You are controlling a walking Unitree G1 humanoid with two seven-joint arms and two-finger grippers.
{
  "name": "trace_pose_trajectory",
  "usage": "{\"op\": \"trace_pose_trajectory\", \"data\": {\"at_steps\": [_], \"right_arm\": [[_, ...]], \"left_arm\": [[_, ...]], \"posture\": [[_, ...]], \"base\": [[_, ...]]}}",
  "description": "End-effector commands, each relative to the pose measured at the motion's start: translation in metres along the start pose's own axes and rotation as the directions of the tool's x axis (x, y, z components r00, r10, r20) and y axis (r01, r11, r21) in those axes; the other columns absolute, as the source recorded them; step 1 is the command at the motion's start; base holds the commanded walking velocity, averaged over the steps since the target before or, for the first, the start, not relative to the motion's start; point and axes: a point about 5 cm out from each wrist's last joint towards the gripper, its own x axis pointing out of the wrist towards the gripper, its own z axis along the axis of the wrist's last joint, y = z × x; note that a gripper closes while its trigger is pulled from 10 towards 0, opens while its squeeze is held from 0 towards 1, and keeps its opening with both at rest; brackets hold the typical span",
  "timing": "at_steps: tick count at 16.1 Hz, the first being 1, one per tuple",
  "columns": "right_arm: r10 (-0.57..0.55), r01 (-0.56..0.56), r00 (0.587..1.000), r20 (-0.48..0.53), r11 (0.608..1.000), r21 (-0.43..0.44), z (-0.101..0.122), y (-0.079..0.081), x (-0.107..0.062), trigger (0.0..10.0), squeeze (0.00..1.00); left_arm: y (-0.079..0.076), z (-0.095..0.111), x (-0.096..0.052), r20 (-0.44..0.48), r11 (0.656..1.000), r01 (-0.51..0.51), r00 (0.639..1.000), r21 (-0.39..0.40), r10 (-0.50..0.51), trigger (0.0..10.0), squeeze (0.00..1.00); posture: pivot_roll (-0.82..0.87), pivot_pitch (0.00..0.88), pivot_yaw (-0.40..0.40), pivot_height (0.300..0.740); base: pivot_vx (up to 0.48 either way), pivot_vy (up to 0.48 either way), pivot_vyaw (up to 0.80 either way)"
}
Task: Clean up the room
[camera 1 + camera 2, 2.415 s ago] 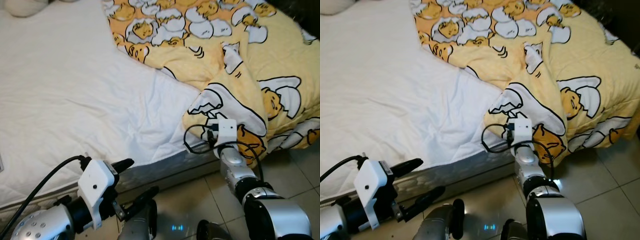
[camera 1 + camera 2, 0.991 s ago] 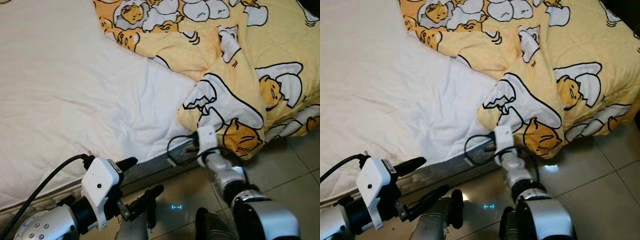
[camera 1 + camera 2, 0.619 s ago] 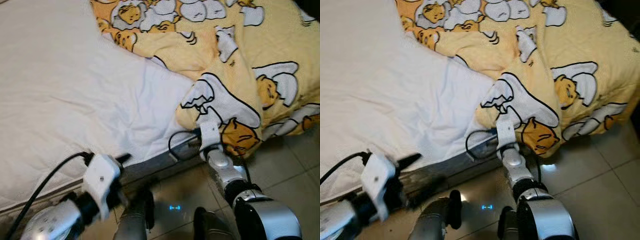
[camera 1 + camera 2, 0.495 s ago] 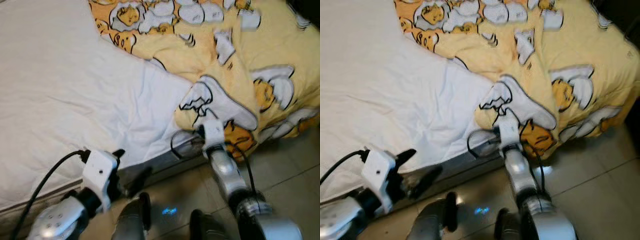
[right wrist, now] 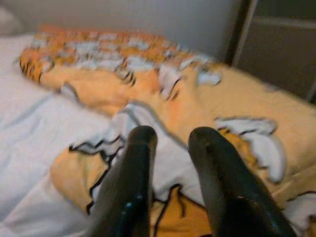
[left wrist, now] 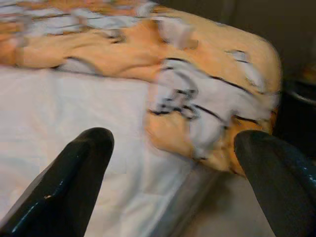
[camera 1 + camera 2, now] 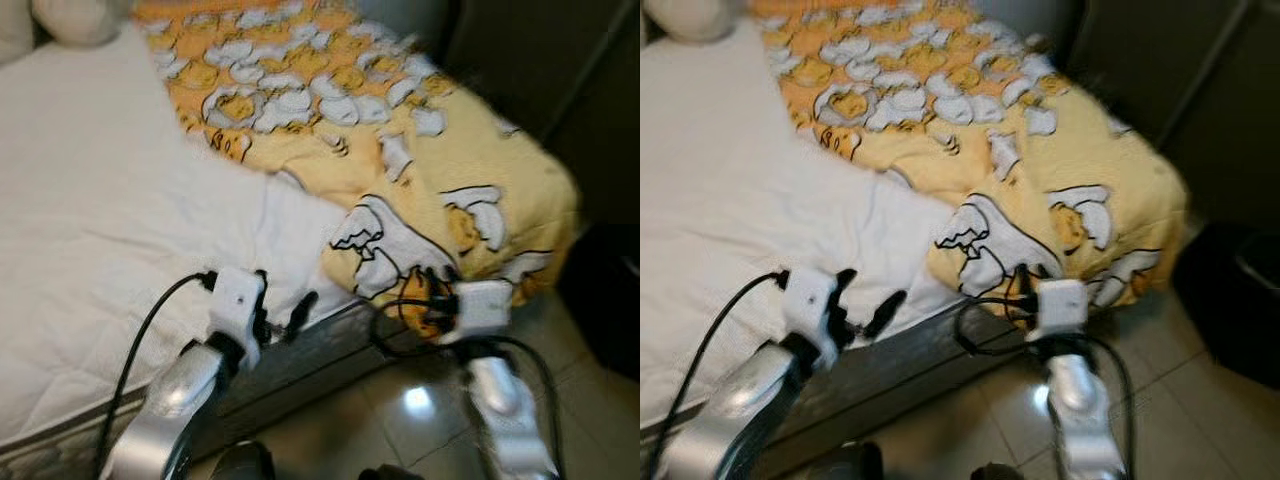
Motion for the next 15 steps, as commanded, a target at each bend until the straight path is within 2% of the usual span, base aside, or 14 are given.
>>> {"op": "trace_pose_trajectory", "data": {"at_steps": [1, 2, 3, 4, 7, 8, 9, 11, 12, 14, 15], "right_arm": [[-0.077, 0.075, 0.996, 0.045, 0.997, 0.036, 0.009, -0.016, -0.006, 10.0, 1.0], [-0.113, 0.11, 0.992, 0.063, 0.993, 0.046, 0.012, -0.021, -0.007, 10.0, 1.0], [-0.202, 0.196, 0.978, 0.049, 0.975, 0.107, 0.01, -0.028, -0.006, 10.0, 1.0], [-0.215, 0.208, 0.976, 0.041, 0.971, 0.12, 0.009, -0.029, -0.006, 10.0, 1.0], [-0.248, 0.245, 0.969, -0.003, 0.957, 0.159, 0.002, -0.029, -0.01, 10.0, 1.0], [-0.244, 0.242, 0.97, -0.006, 0.957, 0.16, 0.001, -0.029, -0.011, 10.0, 1.0], [-0.24, 0.236, 0.971, 0.005, 0.959, 0.155, 0.004, -0.026, -0.011, 10.0, 1.0], [-0.266, 0.259, 0.963, 0.044, 0.957, 0.134, 0.015, -0.027, -0.009, 10.0, 1.0], [-0.256, 0.247, 0.961, 0.108, 0.965, 0.09, 0.036, -0.023, -0.01, 10.0, 1.0], [-0.228, 0.22, 0.968, 0.103, 0.972, 0.084, 0.042, -0.022, -0.018, 10.0, 1.0], [-0.177, 0.171, 0.983, 0.055, 0.981, 0.089, 0.04, -0.022, -0.028, 10.0, 1.0]], "left_arm": [[0.024, -0.01, 0.004, -0.026, 0.975, -0.214, 0.977, -0.058, 0.213, 10.0, 0.0], [0.032, -0.015, 0.003, -0.046, 0.952, -0.295, 0.955, -0.077, 0.292, 10.0, 0.0], [0.047, -0.023, 0.002, -0.084, 0.903, -0.418, 0.908, -0.103, 0.411, 10.0, 0.0], [0.049, -0.024, 0.002, -0.087, 0.896, -0.431, 0.902, -0.108, 0.424, 10.0, 0.0], [0.07, -0.019, -0.003, -0.052, 0.873, -0.479, 0.878, -0.086, 0.477, 10.0, 0.0], [0.07, -0.016, -0.004, -0.027, 0.885, -0.462, 0.887, -0.052, 0.462, 10.0, 0.0], [0.059, -0.009, 0.0, 0.024, 0.915, -0.404, 0.915, 0.023, 0.403, 10.0, 0.0], [0.048, 0.001, 0.004, 0.078, 0.937, -0.342, 0.938, 0.065, 0.337, 10.0, 0.0], [0.04, 0.019, -0.003, 0.139, 0.961, -0.264, 0.958, 0.079, 0.252, 10.0, 0.0], [0.037, 0.026, -0.016, 0.155, 0.969, -0.225, 0.966, 0.104, 0.208, 10.0, 0.0], [0.036, 0.027, -0.026, 0.15, 0.969, -0.215, 0.969, 0.121, 0.197, 10.0, 0.0]], "posture": [[-0.06, 0.0, -0.003, 0.74], [-0.06, 0.0, 0.003, 0.74], [-0.06, 0.0, 0.018, 0.74], [-0.06, 0.0, 0.021, 0.74], [-0.06, 0.0, 0.033, 0.74], [-0.05, 0.0, 0.034, 0.74], [-0.05, 0.0, 0.034, 0.74], [-0.04, 0.0, 0.041, 0.74], [-0.04, 0.0, 0.046, 0.74], [-0.03, 0.0, 0.034, 0.74], [-0.03, 0.0, 0.023, 0.74]], "base": [[0.0, 0.0, 0.0], [0.0, 0.0, 0.0], [0.0, 0.0, 0.0], [0.0, 0.0, 0.0], [0.0, 0.0, 0.0], [0.0, 0.0, 0.0], [0.0, 0.0, 0.0], [0.0, 0.0, 0.0], [0.0, 0.0, 0.0], [0.0, 0.0, 0.0], [0.0, 0.0, 0.0]]}}
